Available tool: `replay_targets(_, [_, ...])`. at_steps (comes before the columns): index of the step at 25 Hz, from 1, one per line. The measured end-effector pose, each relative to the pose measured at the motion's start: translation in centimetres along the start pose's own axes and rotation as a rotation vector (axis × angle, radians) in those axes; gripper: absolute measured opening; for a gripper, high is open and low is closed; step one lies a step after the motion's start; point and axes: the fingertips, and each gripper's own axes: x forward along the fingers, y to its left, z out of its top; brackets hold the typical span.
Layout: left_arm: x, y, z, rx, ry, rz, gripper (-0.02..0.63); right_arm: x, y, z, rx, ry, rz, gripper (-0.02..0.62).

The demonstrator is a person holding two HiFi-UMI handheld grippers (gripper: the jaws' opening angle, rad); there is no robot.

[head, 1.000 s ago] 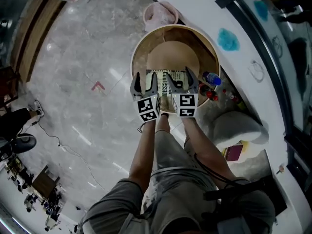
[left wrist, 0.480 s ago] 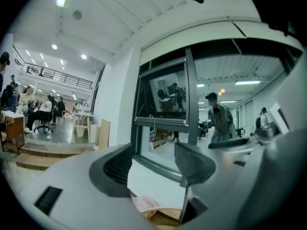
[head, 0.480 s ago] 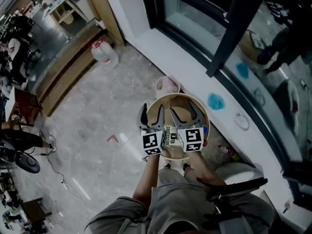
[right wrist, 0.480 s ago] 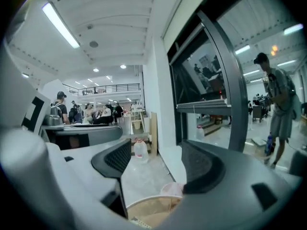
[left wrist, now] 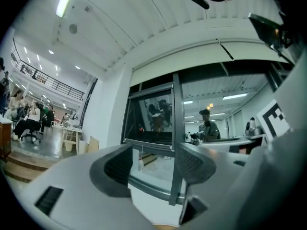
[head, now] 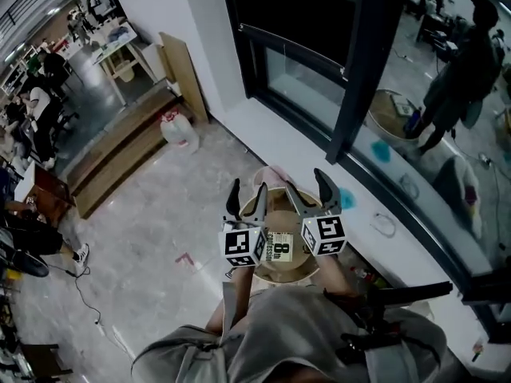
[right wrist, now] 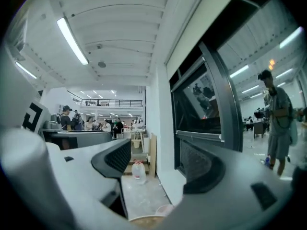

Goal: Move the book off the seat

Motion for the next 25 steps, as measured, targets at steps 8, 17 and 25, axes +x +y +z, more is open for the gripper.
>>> replay_targets(8, [-1.3, -1.1, 0.4, -0.005, 0.013, -0.031, 0.27, -2.7, 0.0, 1.4, -0.004, -0.038, -0.008, 0.331])
replay_targets(17, [-1.8, -0.4, 0.9, 0.008, -0.001, -0.007, 0.27, -2.4, 0.9, 1.9, -0.018, -0.049, 0.032, 0.324])
replay_targets(25, [-2.3, 1.1, 0.0, 0.014, 0.022, 0.029, 0.268, -1.6, 2.2, 0.5, -0.014, -0.024, 0.078, 0.319])
